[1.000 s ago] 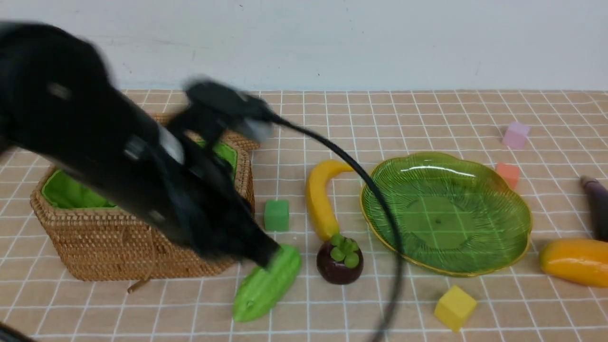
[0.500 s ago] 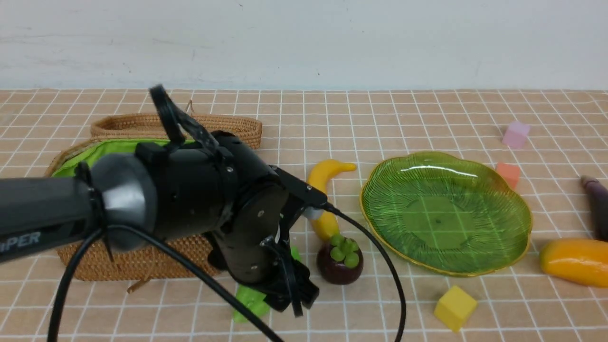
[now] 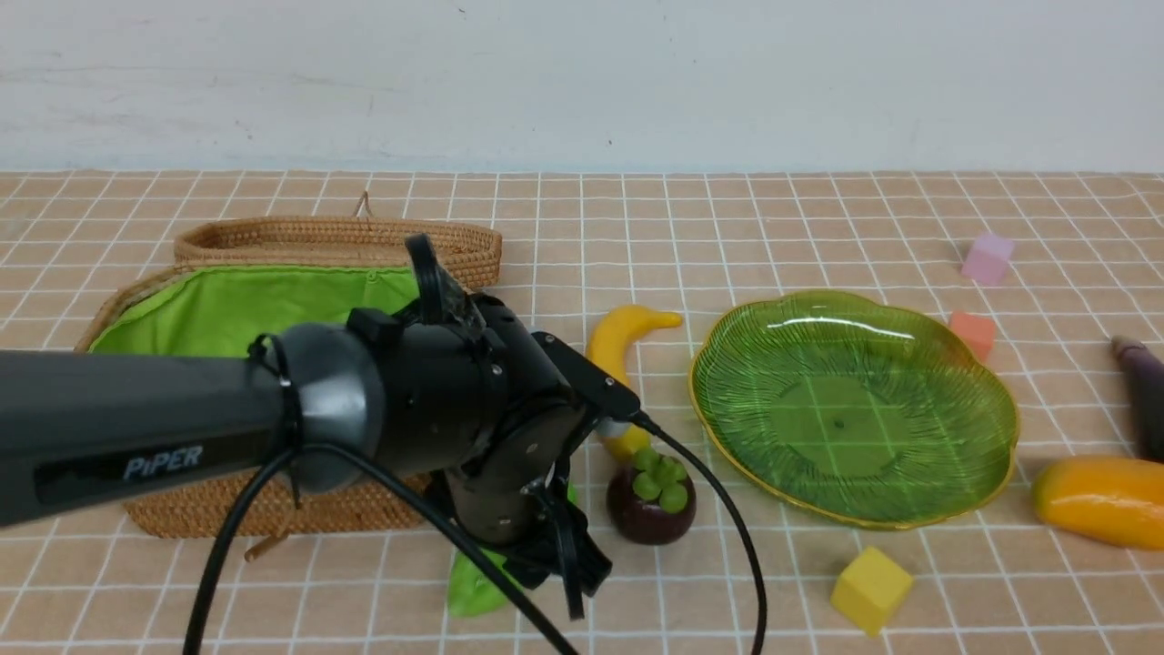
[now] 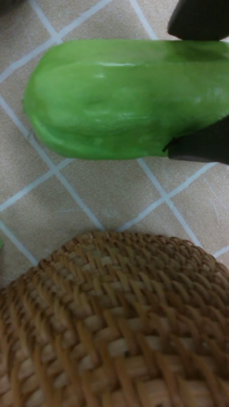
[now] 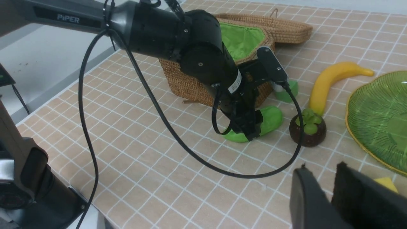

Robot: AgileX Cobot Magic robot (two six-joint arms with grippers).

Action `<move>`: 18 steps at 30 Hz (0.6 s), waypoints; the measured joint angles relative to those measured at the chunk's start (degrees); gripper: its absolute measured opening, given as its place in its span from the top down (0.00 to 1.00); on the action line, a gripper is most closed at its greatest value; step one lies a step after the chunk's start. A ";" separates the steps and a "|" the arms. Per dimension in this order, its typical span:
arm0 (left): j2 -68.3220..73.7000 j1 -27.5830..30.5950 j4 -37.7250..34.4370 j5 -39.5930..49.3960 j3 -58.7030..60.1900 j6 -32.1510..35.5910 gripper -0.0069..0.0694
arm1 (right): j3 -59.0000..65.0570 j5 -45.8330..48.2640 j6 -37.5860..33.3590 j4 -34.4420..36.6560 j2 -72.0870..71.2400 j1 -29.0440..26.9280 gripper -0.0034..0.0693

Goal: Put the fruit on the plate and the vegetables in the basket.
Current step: Take a chayote with your left arm and place it on the basket on the left.

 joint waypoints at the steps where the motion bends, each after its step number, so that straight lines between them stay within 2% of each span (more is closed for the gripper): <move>1: 0.00 -0.07 -0.20 0.14 0.01 0.00 0.40 | 0.00 0.11 0.00 0.14 0.00 0.00 0.74; 7: -1.13 -2.53 -3.15 3.12 0.05 4.36 0.40 | 0.00 0.85 0.00 0.41 0.00 0.00 0.73; 12: -6.49 -7.53 -5.17 5.19 0.45 5.60 0.43 | 0.00 0.97 0.00 0.54 0.00 0.00 0.73; 18: -17.51 -7.90 4.96 11.04 0.57 8.66 0.43 | 0.00 -1.22 -0.53 0.59 0.00 0.00 0.73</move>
